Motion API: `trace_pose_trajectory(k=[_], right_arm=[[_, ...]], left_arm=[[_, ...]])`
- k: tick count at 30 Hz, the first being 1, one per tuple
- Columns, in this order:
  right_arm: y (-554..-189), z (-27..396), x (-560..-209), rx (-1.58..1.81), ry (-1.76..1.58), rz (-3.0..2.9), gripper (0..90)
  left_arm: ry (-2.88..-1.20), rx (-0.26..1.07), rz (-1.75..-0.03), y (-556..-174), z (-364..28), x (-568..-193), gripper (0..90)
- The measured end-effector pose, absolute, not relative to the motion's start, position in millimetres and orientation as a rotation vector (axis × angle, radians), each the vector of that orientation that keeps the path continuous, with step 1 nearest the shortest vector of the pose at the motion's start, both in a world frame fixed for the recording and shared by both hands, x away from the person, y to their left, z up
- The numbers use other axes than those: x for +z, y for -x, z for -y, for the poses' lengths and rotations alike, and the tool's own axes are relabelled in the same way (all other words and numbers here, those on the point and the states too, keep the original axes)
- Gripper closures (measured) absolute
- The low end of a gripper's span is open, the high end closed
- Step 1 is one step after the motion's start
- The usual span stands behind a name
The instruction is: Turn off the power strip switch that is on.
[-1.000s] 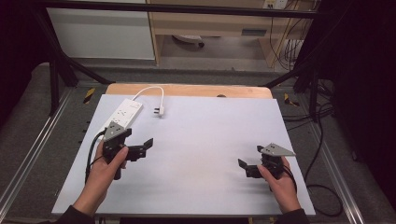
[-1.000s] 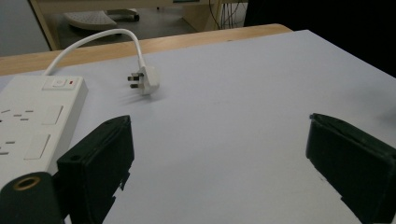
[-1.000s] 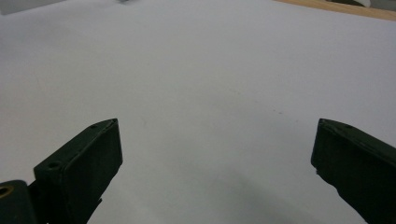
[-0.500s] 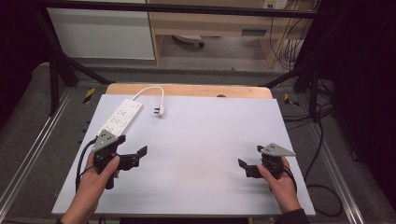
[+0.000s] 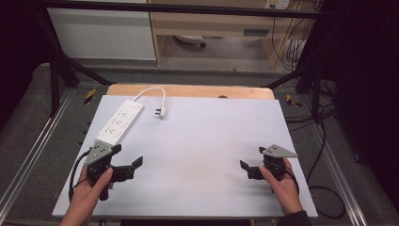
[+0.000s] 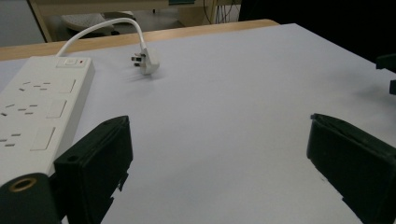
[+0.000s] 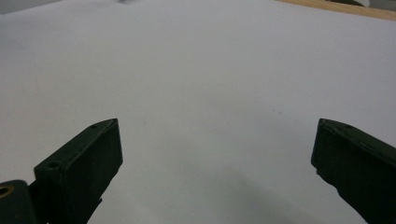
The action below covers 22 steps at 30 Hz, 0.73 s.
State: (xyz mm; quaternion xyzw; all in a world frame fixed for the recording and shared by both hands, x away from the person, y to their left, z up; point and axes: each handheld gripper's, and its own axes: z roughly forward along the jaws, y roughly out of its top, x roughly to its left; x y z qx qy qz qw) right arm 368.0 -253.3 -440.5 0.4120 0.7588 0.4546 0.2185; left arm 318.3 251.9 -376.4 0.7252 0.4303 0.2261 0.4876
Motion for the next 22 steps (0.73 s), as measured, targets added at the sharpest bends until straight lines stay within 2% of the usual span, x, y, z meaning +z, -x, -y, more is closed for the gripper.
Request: trace_pose_trajectory(k=[16, 22], right_arm=[[-369, 253, -442, 1.244, -1.149, -2.100, 2.5], [-376, 251, -456, 1.050, -1.218, -2.162, 2.6]], left_arm=[[-1.821, 0.507, -1.088, -296, -266, -415, 6.8], [-1.886, 0.474, -1.087, -292, -257, -427, 7.2]])
